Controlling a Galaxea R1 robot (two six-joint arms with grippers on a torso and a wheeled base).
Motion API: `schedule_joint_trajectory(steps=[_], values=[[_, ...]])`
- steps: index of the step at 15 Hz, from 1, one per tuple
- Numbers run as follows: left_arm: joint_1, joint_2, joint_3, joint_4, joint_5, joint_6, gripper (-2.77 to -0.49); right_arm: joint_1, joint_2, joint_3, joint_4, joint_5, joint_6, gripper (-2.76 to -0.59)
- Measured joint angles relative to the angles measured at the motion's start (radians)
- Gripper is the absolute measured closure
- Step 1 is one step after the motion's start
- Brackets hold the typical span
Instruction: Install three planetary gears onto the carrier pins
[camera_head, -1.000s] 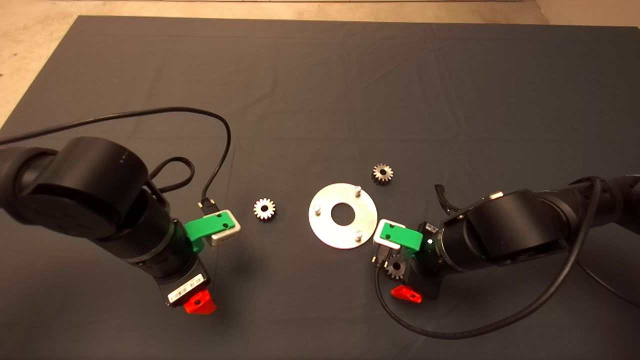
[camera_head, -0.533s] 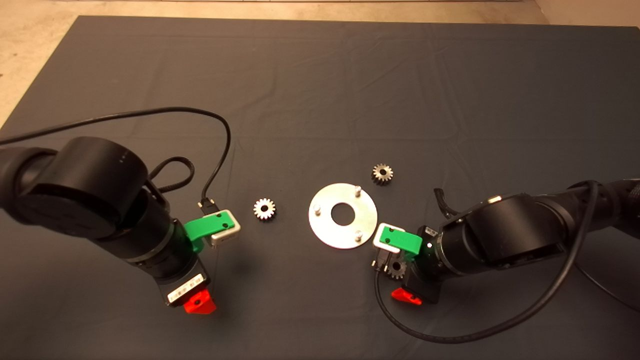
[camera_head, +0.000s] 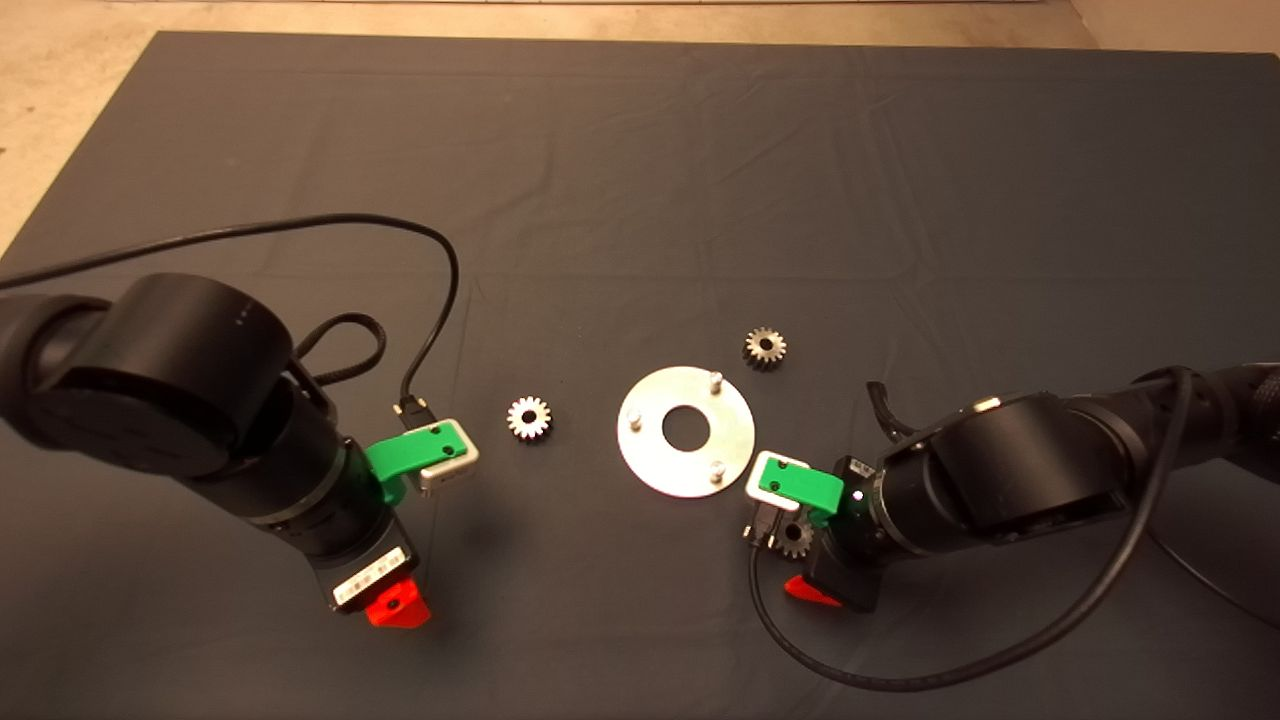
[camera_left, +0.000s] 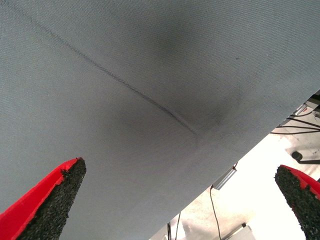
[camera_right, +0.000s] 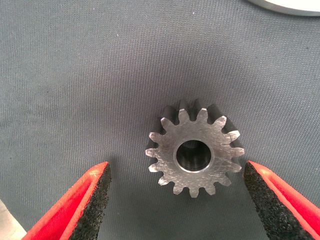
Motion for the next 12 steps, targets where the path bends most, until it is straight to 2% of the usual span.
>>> schedule_joint_trajectory(steps=[2,4,7,8,12], values=[[0.0,0.0,0.0,0.0,0.0,0.0,-2.77,0.0,0.0,0.0,-0.008,0.0,0.0,-1.96],[0.0,0.0,0.0,0.0,0.0,0.0,-2.77,0.0,0.0,0.0,-0.017,0.0,-0.002,-1.82],[0.0,0.0,0.0,0.0,0.0,0.0,-2.77,0.0,0.004,0.0,-0.028,0.0,-0.012,-1.77],[0.0,0.0,0.0,0.0,0.0,0.0,-2.77,0.0,0.005,0.0,-0.032,0.0,-0.012,-1.68],[0.0,0.0,0.0,0.0,0.0,0.0,-2.77,0.0,0.005,0.0,-0.044,0.0,-0.019,-1.67]])
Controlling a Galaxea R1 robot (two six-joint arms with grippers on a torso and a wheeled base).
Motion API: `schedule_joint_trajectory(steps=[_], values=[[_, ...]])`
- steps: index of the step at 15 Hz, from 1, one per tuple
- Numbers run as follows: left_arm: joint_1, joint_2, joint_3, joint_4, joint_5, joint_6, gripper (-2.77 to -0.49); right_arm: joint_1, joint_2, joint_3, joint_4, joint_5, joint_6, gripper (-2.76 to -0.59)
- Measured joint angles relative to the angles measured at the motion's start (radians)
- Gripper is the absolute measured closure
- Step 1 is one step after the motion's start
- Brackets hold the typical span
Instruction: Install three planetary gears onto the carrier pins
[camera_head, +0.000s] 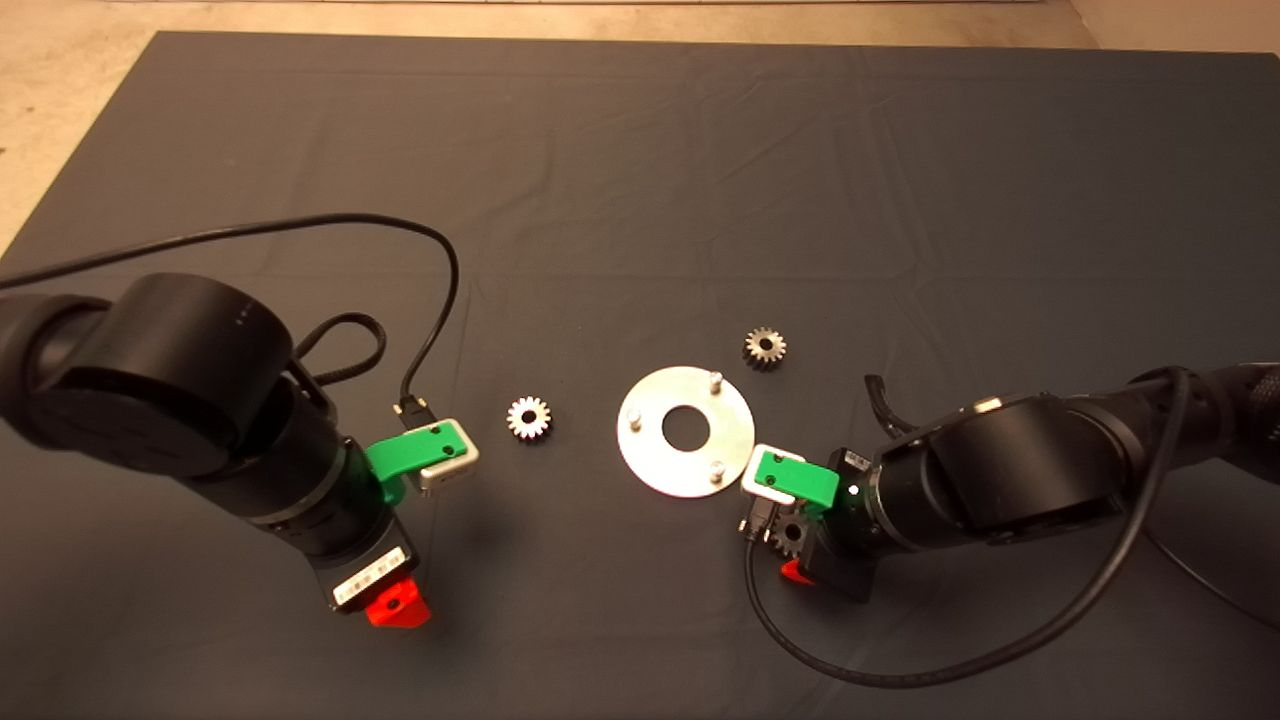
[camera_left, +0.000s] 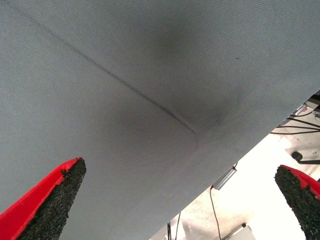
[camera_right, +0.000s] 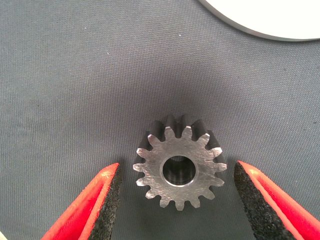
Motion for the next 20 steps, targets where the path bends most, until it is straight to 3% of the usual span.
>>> schedule_joint_trajectory(steps=[4,8,10,15,17,20], values=[[-0.003,0.0,0.0,0.0,0.0,0.0,-2.77,0.0,-0.001,0.0,-0.002,0.0,0.0,-1.51],[-0.003,-0.003,0.0,0.0,0.0,0.0,-2.77,-0.005,-0.003,0.0,-0.006,0.0,-0.001,-1.51],[-0.003,-0.003,0.0,0.0,0.0,0.0,-2.77,-0.005,-0.003,0.0,-0.006,0.0,-0.001,-1.38],[-0.011,-0.003,0.0,0.0,0.0,0.0,-2.77,-0.005,-0.003,0.001,-0.006,0.0,-0.001,-1.37],[-0.011,-0.003,0.0,0.0,0.0,0.0,-2.77,-0.005,-0.003,0.001,-0.007,0.0,-0.001,-1.23],[-0.011,-0.003,0.0,0.0,0.0,0.0,-2.77,-0.005,-0.003,0.001,-0.007,0.0,-0.001,-1.23]])
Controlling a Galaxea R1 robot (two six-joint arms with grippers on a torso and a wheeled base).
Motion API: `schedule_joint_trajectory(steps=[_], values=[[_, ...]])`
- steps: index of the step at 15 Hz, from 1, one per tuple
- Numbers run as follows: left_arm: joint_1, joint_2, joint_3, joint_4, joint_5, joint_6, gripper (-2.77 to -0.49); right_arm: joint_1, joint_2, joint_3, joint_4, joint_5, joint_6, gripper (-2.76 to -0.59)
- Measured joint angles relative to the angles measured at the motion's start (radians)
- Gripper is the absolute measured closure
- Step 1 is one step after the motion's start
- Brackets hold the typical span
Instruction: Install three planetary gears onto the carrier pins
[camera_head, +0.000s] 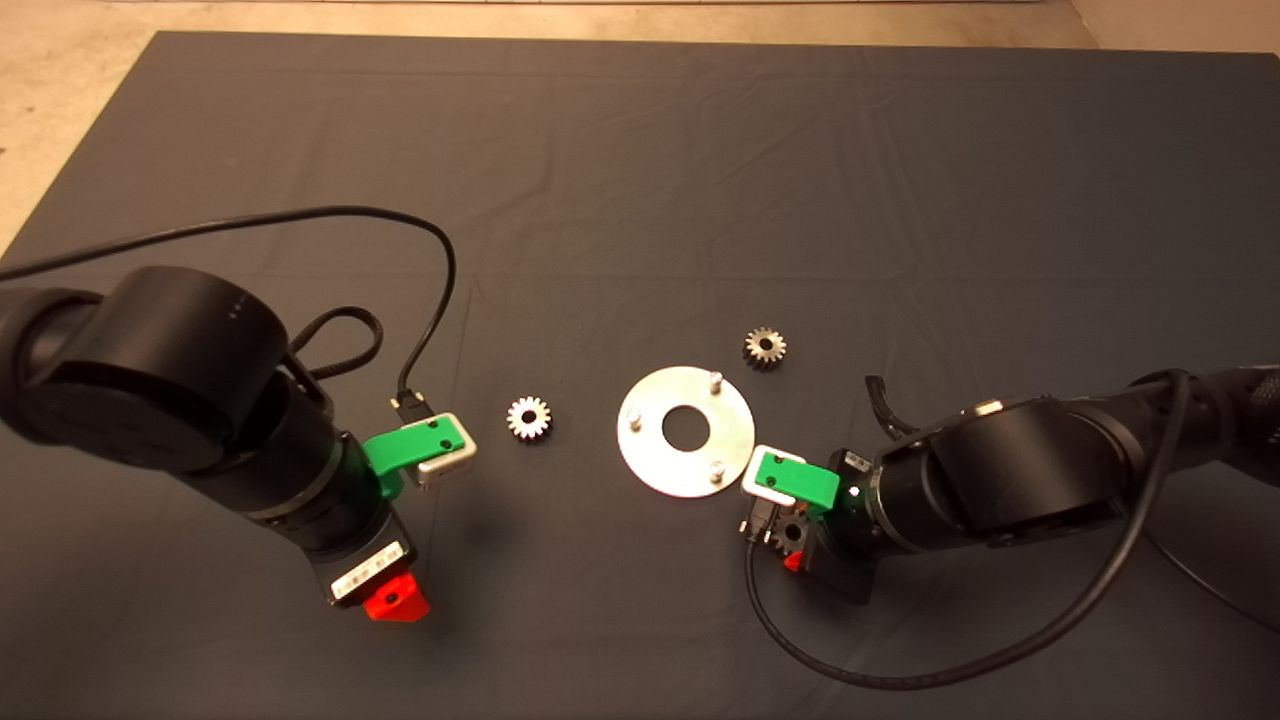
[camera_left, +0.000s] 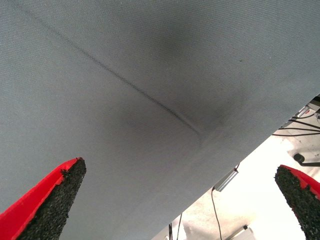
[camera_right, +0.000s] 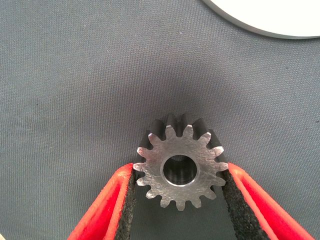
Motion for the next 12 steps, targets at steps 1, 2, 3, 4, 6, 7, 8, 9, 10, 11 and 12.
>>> schedule_joint_trajectory(steps=[1,2,3,4,6,7,8,9,10,11,12], values=[[-0.001,0.0,0.0,0.0,0.0,0.0,-2.77,0.0,0.0,0.0,0.0,0.0,0.0,-1.23],[-0.003,0.0,0.0,0.0,0.0,0.0,-2.77,0.0,0.0,0.0,0.0,0.0,0.0,-1.23],[-0.004,0.0,0.0,0.0,0.0,0.0,-2.77,0.0,0.0,0.002,0.0,0.0,0.0,-1.23],[-0.005,0.0,0.0,0.0,0.0,0.0,-2.77,0.0,0.0,0.002,-0.001,-0.002,0.0,-1.17],[-0.006,0.0,0.0,0.0,0.0,0.0,-2.77,0.0,0.0,0.002,-0.001,-0.002,0.0,-1.15],[-0.008,0.0,0.0,0.0,0.0,0.0,-2.77,0.0,0.0,0.002,-0.001,-0.002,0.0,-1.14],[-0.013,0.0,0.0,0.0,0.0,0.0,-2.77,0.0,0.0,0.002,-0.001,-0.002,0.0,-1.12],[-0.016,0.0,0.0,0.0,0.0,0.0,-2.77,0.0,0.0,0.002,-0.002,-0.002,0.0,-1.12],[-0.016,0.0,0.0,0.0,0.0,0.0,-2.77,0.0,0.0,0.004,-0.003,-0.003,0.0,-1.1],[-0.016,0.0,0.0,0.0,0.0,0.0,-2.77,-0.002,0.0,0.006,-0.003,-0.004,0.0,-1.09],[-0.016,0.0,0.0,0.0,0.0,0.0,-2.77,-0.003,0.0,0.006,-0.004,-0.003,0.0,-1.09]])
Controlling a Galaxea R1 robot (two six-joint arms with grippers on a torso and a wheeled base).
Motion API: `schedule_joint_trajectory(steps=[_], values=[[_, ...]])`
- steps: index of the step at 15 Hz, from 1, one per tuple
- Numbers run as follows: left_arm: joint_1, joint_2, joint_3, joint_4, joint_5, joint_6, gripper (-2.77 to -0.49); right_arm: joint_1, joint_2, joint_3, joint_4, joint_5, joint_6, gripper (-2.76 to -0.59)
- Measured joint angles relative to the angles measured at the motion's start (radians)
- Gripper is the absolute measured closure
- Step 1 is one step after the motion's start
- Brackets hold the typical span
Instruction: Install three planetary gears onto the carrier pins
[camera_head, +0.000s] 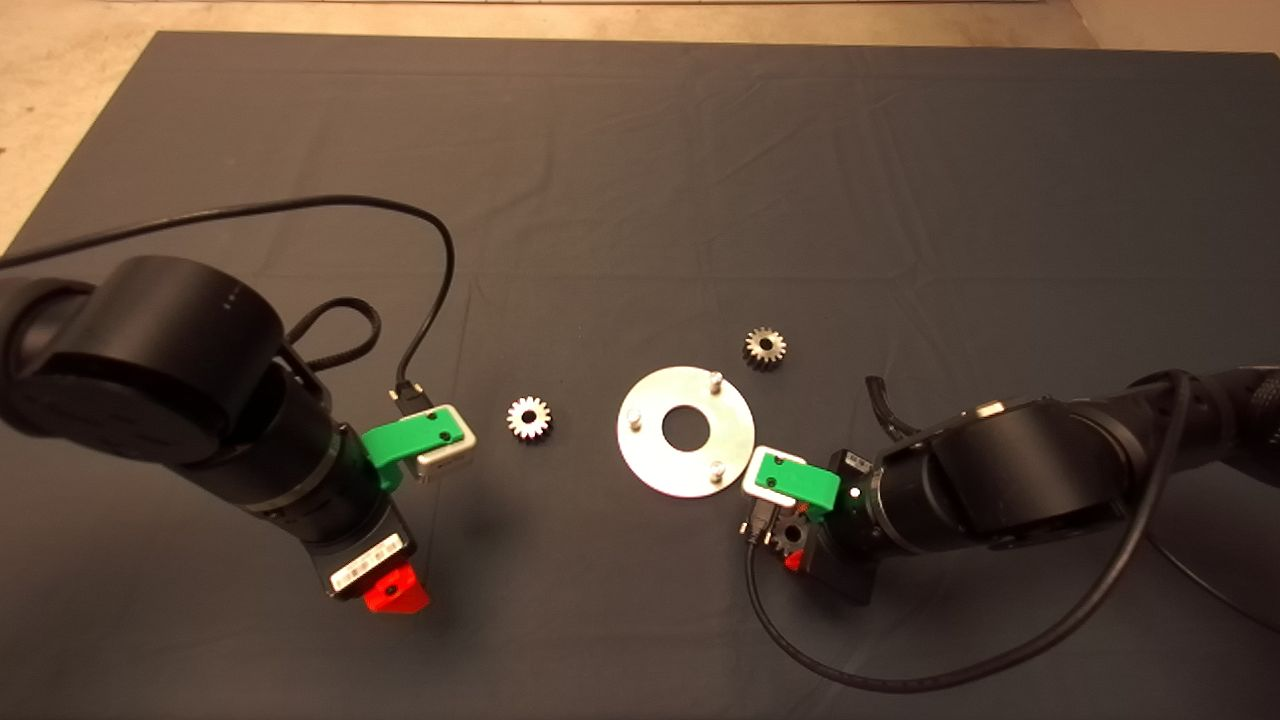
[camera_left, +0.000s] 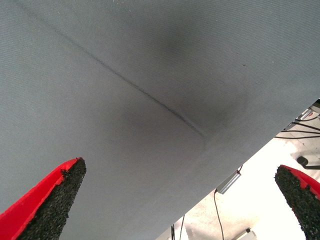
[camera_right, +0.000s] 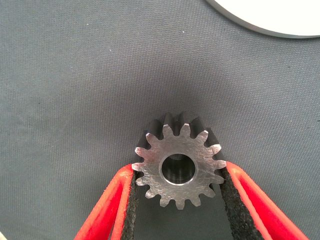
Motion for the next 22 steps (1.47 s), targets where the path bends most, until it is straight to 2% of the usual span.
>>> schedule_joint_trajectory(steps=[8,12,14,17,18,22], values=[[-0.014,0.004,0.0,0.0,0.0,0.0,-2.77,0.0,0.0,0.001,0.0,0.0,0.0,-1.06],[-0.014,0.012,0.0,0.0,0.0,0.0,-2.77,0.005,-0.002,0.001,0.004,0.0,0.002,-1.06],[-0.014,0.02,0.0,0.0,0.0,0.0,-2.77,0.038,-0.006,0.001,0.017,-0.001,0.015,-1.05],[-0.014,0.042,-0.004,-0.001,0.0,0.0,-2.77,0.128,-0.007,0.001,0.066,-0.001,0.037,-1.05],[-0.014,0.045,-0.009,0.0,0.0,0.0,-2.77,0.145,-0.007,0.001,0.078,-0.001,0.044,-1.05],[-0.014,0.069,-0.018,0.0,0.0,0.0,-2.77,0.167,0.002,0.002,0.133,-0.001,0.079,-1.05]])
